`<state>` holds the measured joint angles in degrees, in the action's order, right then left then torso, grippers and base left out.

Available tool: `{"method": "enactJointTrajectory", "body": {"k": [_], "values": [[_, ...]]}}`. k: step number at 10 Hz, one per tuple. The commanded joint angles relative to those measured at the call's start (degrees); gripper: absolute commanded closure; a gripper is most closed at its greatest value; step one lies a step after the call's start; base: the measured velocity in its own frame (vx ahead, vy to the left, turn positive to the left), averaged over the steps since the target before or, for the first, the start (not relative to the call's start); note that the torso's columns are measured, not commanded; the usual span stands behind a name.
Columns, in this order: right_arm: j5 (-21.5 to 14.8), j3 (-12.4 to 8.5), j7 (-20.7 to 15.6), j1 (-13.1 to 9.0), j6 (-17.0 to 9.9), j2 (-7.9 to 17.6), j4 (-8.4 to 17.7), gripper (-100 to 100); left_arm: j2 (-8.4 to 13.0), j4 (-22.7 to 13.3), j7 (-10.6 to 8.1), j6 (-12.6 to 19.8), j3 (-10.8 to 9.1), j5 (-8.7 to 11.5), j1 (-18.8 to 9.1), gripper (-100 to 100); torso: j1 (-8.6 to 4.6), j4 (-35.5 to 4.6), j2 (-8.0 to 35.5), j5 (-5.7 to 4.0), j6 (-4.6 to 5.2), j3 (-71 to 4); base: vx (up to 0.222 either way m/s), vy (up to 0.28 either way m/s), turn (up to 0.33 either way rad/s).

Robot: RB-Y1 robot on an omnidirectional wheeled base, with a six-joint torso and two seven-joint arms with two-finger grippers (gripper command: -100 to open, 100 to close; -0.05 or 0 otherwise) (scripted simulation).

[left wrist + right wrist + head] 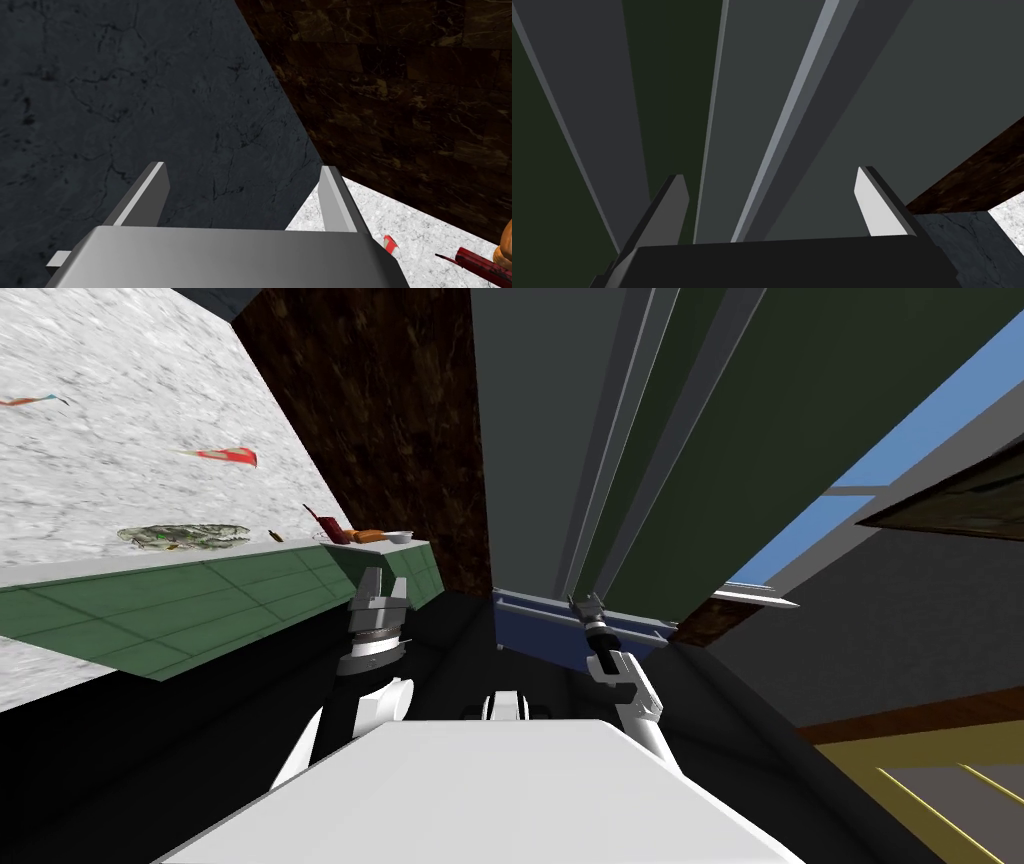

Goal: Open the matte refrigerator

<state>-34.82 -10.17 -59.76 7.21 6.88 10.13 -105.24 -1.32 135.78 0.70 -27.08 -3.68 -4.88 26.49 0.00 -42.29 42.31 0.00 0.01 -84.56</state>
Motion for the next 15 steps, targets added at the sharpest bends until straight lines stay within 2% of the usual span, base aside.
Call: {"method": "enactJointTrajectory", "body": {"k": [1,2,4,5,7,8,9,15], "values": [[-3.4,-1.3,-4.2,-2.0,-2.7,-0.2,3.2,-100,0.0,0.0,0.0,0.0,0.0,0.0,0.0,0,0.0,0.0,0.0,0.0,-0.02,0.0,0.014,-0.002,0.132],[-3.4,-1.3,-5.1,-2.0,-2.7,-0.2,3.2,-100,0.0,0.0,0.0,0.0,0.0,0.0,0.0,0,0.01,0.0,0.0,0.0,-0.03,0.0,0.014,0.001,0.05],[-6.4,-2.5,-8.8,-3.9,-4.9,-0.8,6.3,-100,0.0,0.0,0.0,0.0,0.0,0.0,0.0,0,0.01,0.0,0.0,0.0,-0.02,0.0,0.016,0.003,0.093],[-6.4,-2.5,-9.4,-3.9,-4.9,-0.8,6.3,-100,0.0,0.0,0.0,0.0,0.0,0.0,0.0,0,0.0,0.0,0.0,0.0,-0.02,0.0,0.015,-0.002,0.052],[-9.2,-3.5,-12.9,-5.6,-7.0,-1.4,9.2,-100,0.0,0.0,0.0,0.0,0.0,0.0,0.0,0,-0.01,0.0,0.0,-0.01,-0.02,0.0,0.014,-0.001,0.1],[-9.2,-3.5,-13.4,-5.6,-7.0,-1.4,9.2,-100,0.0,0.0,0.0,0.0,0.0,0.0,0.0,0,0.01,0.0,0.0,0.0,-0.03,0.0,0.012,-0.003,0.039],[-10.5,-4.0,-15.3,-6.4,-8.0,-1.8,10.5,-100,0.0,0.0,0.0,0.0,0.0,0.0,0.0,0,0.0,0.0,0.0,0.0,0.01,0.0,0.011,-0.002,0.052],[-16.6,-6.4,-24.2,-10.2,-12.4,-5.6,16.4,-100,0.0,0.0,0.0,0.0,0.0,0.0,0.0,0,-0.18,0.2,-0.4,-0.12,-0.12,-0.2,0.01,0.0,0.084]]}}
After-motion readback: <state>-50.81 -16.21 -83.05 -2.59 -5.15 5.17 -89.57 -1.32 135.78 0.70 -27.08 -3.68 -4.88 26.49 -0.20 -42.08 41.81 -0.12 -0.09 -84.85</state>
